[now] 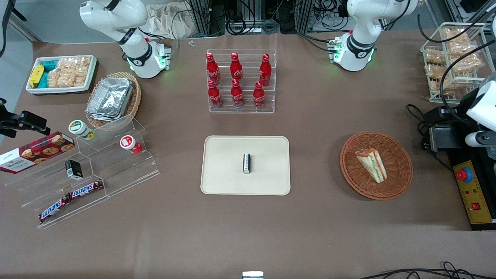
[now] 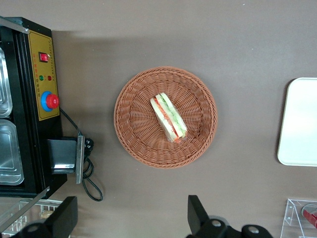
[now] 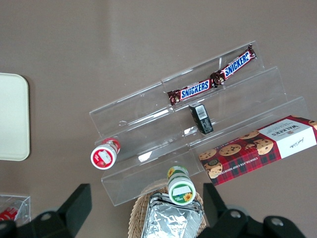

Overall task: Place sandwich from basket to tray
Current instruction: 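Move the left gripper over the wicker basket and lower toward the sandwich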

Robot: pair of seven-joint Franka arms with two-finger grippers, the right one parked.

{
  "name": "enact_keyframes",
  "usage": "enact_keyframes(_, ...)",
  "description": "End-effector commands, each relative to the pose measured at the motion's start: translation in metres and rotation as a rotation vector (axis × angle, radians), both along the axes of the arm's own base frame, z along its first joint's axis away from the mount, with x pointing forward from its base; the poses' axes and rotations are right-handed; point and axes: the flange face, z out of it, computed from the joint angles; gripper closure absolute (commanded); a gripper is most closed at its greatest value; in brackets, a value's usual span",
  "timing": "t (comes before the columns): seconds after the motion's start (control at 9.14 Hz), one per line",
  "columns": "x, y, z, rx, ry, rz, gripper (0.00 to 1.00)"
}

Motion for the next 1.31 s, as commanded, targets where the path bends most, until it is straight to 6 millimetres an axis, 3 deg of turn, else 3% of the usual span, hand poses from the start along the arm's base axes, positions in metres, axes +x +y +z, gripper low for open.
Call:
enact_keyframes(0.0,-0.01,-0.003,0.011,-0.004,-0.006,-0.017,0.0)
enact_keyframes(0.33,-0.002,-0.006,0.0,-0.007,0.007,-0.022,0.0)
enact_keyframes(0.77,0.005,-0.019,-0.039,0.009,0.079,-0.047,0.0)
enact_keyframes(1.2,0.011,-0.017,-0.157,0.017,0.125,0.046,0.0)
